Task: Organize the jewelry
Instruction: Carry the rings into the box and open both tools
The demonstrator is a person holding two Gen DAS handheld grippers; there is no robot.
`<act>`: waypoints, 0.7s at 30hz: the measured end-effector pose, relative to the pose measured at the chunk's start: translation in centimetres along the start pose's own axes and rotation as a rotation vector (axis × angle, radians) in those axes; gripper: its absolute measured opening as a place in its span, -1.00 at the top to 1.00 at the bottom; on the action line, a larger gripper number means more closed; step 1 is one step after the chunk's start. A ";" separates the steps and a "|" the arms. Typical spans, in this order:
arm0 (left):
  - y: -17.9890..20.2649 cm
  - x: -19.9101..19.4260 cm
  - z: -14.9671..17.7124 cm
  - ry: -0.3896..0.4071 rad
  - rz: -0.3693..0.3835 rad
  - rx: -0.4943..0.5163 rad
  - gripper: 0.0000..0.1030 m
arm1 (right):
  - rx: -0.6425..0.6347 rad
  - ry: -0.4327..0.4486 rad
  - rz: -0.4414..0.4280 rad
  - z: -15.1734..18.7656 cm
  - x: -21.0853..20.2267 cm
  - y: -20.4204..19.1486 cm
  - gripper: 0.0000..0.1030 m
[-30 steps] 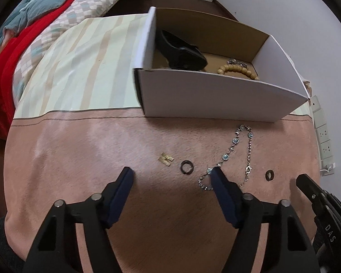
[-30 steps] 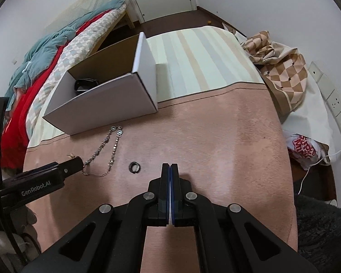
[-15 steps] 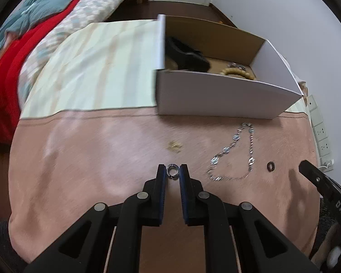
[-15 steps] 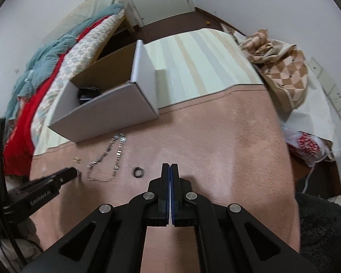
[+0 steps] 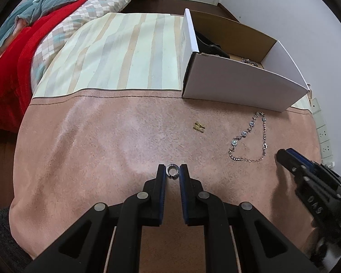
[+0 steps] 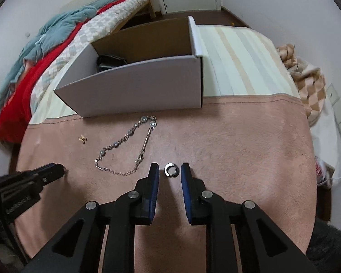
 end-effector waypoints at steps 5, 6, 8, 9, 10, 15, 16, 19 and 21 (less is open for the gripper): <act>0.2 0.0 -0.2 0.001 0.006 0.002 0.82 | -0.104 0.050 0.073 0.5 0.1 -0.9 0.75; 0.2 -0.1 -0.2 0.003 0.006 0.003 0.82 | -0.104 0.053 0.073 0.4 0.0 -1.0 0.75; 0.3 -0.4 -0.5 0.008 0.007 0.004 0.82 | -0.067 0.042 0.046 0.4 -0.2 -0.7 0.75; 0.4 -0.7 -0.7 0.011 0.014 0.002 0.82 | -0.044 0.036 0.032 0.4 -0.4 -0.5 0.75; 0.5 -1.1 -1.1 0.018 0.022 0.000 0.82 | -0.006 0.030 0.008 0.2 -0.8 -0.1 0.75; 2.0 -4.6 -5.0 0.095 0.078 0.014 0.82 | 0.119 0.044 -0.113 -2.6 -4.7 0.5 0.75; 2.3 -5.1 -5.9 0.107 0.088 0.018 0.82 | 0.129 0.050 -0.141 -3.6 -5.6 0.3 0.75; 3.2 -6.2 -9.8 0.139 0.132 0.031 0.82 | 0.143 0.058 -0.210 -7.2 -7.3 -0.7 0.75; 3.6 -6.0 -12.2 0.138 0.160 0.044 0.82 | 0.135 0.050 -0.239 -9.5 -7.5 -1.5 0.75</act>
Point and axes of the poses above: each gripper's, at about its wrist camera, not at the fingertips, and x roughly the way its jaws point, y to its right, z to its underside, the point moved 10 cm from there along x, roughly the way its jaws point, and after that the axes turned 13 degrees about x, right-handed, at the moved point
